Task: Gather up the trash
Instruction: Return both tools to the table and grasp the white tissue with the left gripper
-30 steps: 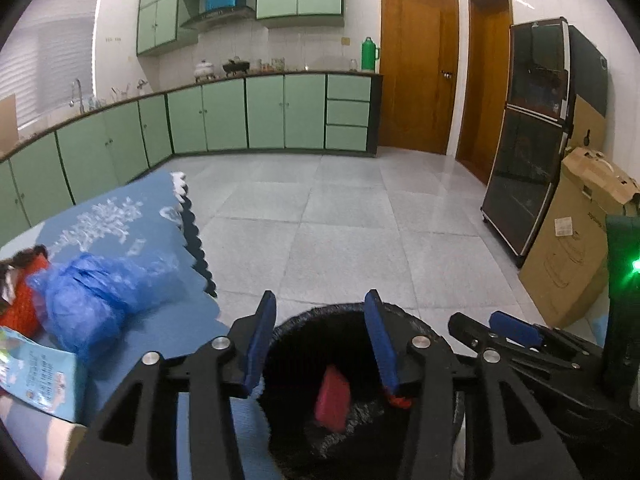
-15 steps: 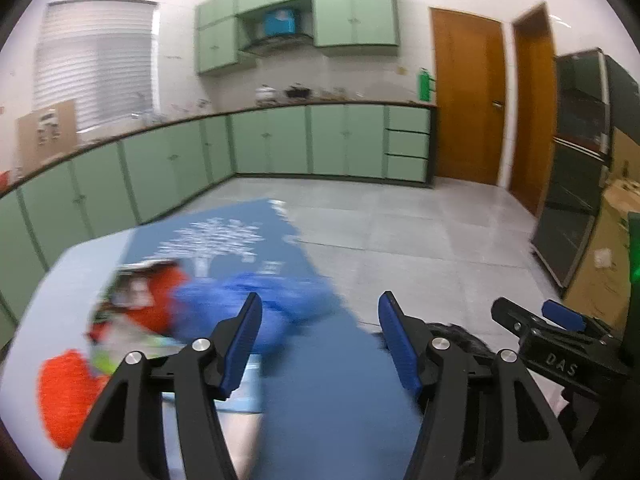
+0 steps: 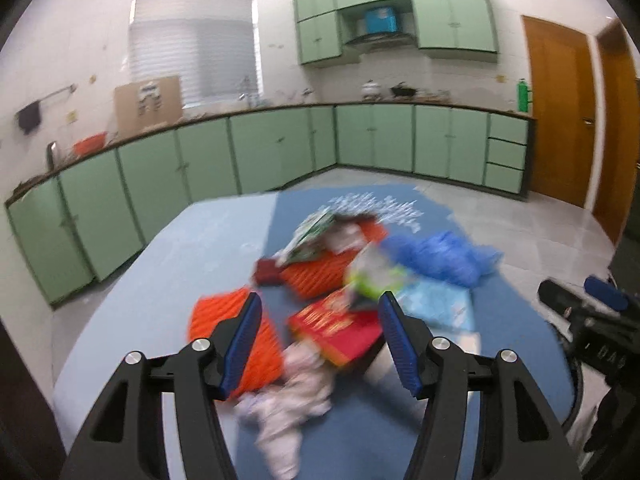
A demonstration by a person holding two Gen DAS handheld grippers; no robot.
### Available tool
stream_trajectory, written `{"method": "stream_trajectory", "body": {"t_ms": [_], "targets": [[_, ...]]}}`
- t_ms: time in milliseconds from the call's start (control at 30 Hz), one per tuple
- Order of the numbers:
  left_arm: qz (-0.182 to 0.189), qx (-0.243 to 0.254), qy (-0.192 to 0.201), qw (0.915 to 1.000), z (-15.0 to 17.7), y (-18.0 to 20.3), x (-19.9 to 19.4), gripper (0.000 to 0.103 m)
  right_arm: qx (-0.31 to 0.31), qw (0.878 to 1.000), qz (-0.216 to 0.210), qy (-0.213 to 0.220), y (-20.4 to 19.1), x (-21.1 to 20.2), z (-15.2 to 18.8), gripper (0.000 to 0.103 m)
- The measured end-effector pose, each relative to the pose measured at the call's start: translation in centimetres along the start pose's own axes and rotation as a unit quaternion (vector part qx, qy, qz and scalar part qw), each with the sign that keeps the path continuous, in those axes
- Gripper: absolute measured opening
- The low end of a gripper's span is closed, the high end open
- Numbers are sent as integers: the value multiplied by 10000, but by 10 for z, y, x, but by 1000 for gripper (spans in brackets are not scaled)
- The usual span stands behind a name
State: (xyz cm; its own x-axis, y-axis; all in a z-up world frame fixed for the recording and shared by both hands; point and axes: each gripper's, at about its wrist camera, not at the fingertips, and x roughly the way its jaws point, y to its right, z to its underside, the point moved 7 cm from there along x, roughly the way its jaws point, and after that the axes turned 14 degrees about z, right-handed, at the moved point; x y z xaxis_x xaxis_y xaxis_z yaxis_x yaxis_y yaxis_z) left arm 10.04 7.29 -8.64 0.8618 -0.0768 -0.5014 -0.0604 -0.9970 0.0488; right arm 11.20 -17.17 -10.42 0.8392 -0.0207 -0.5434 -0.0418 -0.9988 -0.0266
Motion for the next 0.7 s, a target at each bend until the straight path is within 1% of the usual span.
{"method": "stream_trajectory", "body": {"t_ms": [67,167,367,500,700], "targets": [[-75,-143,-117,9998,11,-16,-2,60,-114,9999,-55,49,-11,-4,0,89],[-133,-259,-137,9995,19,-29,-7,60,-240,9996,-113,92,-24,-9,1,89],[-122,-281,-316,9990,34,-29,-5,60,-375,9991,-150,115,-40,-14,5,89],[-151,-306,-458,9984,42,-28,-1,60,-388,9991,-134,102,-41,-13,5,89],[-194,-380,-770,9961,52,-28,10,60,-411,9991,-118,55,-41,-11,9,89]]}}
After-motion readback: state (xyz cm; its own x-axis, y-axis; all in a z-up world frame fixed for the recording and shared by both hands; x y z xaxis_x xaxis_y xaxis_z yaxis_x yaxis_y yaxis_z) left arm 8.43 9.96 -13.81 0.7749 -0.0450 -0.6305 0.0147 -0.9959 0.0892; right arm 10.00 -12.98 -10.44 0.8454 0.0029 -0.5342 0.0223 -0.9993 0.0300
